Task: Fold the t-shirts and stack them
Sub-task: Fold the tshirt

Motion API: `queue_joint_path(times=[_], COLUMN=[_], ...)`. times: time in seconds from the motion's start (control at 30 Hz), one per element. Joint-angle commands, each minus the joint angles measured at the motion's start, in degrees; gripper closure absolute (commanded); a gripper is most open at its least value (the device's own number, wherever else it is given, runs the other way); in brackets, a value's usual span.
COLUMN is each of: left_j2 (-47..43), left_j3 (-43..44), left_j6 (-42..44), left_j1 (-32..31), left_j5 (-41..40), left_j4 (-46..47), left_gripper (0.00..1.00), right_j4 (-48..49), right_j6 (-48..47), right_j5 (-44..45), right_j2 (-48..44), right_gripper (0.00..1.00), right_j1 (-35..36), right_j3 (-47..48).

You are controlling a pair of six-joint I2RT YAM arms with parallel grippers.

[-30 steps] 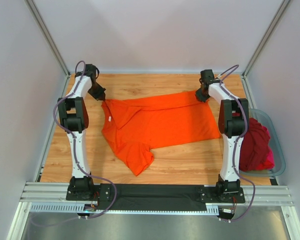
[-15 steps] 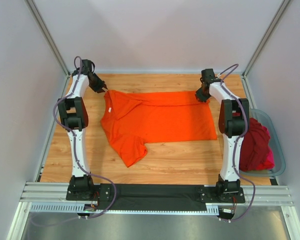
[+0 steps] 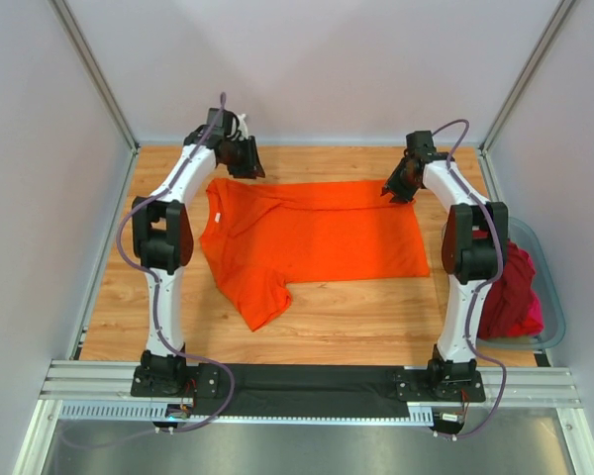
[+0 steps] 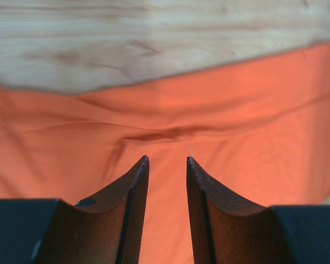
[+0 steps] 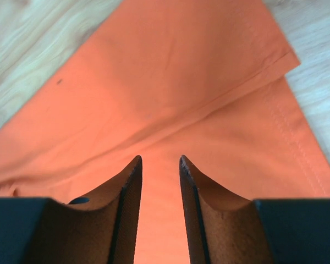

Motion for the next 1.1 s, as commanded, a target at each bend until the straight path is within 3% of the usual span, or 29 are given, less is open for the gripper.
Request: queue_joint_path(times=[0.0, 0.4, 0.93, 1.07], left_j2=[4.0, 8.2, 8.4, 8.4], left_j3=[3.2, 3.3, 0.4, 0.8], left_j6=[6.9, 10.5, 10.9, 11.3], left_j1=[1.2, 1.2, 0.5, 0.1], left_j5=[2.5, 3.2, 4.0, 3.7], left_j4=[-1.9, -1.8, -0.9, -0.9], left_gripper=[0.58, 0.55, 0.60, 0.70], right_j4=[1.9, 0.9, 0.7, 0.6], right_j6=[-3.7, -7.0, -6.6, -6.5], right_j5=[-6.9, -7.2, -6.2, -5.9], right_j2=[-5.8, -12.4, -13.1, -13.6], right_gripper=[0.63, 0.60, 0.60, 0.60], right_j1=[0.0, 0.0, 0.0, 0.0], right_j3=[-2.0, -5.6, -7.0, -7.0])
